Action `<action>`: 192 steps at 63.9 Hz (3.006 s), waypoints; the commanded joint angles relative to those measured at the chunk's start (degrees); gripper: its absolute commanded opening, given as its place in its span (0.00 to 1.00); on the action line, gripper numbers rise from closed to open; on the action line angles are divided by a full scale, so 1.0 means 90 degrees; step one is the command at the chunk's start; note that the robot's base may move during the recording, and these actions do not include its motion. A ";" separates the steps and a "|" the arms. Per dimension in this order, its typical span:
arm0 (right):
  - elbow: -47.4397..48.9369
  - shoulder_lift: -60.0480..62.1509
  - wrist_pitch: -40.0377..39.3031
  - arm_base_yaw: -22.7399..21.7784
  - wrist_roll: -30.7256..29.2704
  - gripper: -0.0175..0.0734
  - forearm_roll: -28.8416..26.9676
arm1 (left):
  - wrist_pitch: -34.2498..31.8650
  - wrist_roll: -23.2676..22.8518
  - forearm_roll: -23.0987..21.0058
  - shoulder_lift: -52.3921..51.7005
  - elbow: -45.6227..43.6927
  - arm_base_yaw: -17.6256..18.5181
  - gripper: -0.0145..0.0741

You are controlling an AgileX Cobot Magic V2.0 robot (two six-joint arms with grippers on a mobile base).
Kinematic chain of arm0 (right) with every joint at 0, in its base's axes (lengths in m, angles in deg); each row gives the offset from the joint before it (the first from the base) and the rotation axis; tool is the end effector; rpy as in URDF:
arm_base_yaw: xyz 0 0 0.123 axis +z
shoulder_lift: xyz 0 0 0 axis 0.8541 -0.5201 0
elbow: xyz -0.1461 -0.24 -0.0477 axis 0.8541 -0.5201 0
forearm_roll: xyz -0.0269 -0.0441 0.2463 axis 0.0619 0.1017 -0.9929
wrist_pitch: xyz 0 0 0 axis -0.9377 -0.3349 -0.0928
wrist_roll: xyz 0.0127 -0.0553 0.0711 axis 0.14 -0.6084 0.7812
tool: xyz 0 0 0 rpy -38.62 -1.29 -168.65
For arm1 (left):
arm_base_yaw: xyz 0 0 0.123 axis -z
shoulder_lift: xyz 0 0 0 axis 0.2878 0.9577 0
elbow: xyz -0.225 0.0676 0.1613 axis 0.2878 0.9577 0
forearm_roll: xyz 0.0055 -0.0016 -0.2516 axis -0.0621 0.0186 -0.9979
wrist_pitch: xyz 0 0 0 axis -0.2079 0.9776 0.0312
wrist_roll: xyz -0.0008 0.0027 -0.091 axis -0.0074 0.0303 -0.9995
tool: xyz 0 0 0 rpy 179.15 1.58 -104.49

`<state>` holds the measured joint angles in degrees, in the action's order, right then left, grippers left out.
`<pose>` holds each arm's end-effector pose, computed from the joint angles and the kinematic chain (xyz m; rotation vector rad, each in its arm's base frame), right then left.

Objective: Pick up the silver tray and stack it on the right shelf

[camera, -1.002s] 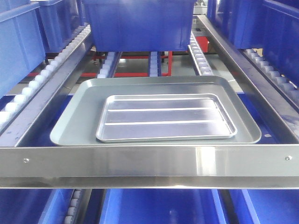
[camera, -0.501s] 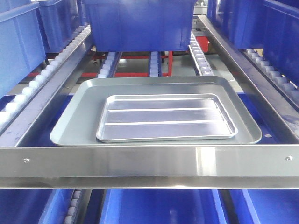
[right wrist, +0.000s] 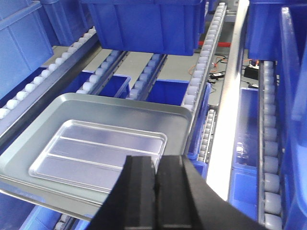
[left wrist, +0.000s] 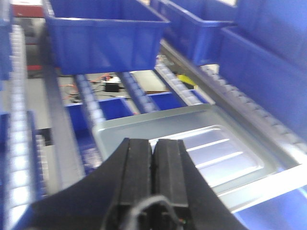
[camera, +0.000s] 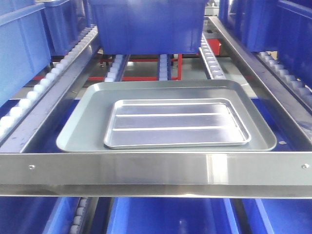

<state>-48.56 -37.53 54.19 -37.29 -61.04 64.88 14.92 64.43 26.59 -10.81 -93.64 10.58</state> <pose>0.0771 0.0222 0.3106 -0.1796 1.7239 0.2753 0.0638 -0.0338 0.3040 0.3672 1.5589 -0.3941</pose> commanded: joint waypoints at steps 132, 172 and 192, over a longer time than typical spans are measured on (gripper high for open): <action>-0.2956 0.2162 -0.2927 -0.2762 -0.1096 0.25 -0.0812 | -0.1340 0.0273 -0.0538 -0.1934 0.2716 -0.2732 0.05; -0.2938 0.2434 -0.2556 -0.2778 -0.1353 0.25 -0.0812 | -0.1340 0.0273 -0.0538 -0.1925 0.2716 -0.2732 0.05; -0.2938 0.2434 -0.2556 -0.2778 -0.1353 0.25 -0.0812 | -0.1340 0.0273 -0.0538 -0.1925 0.2716 -0.2732 0.05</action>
<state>-76.01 -16.87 35.91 -61.89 -72.63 57.46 8.30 66.96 22.32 -27.41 -70.18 -13.90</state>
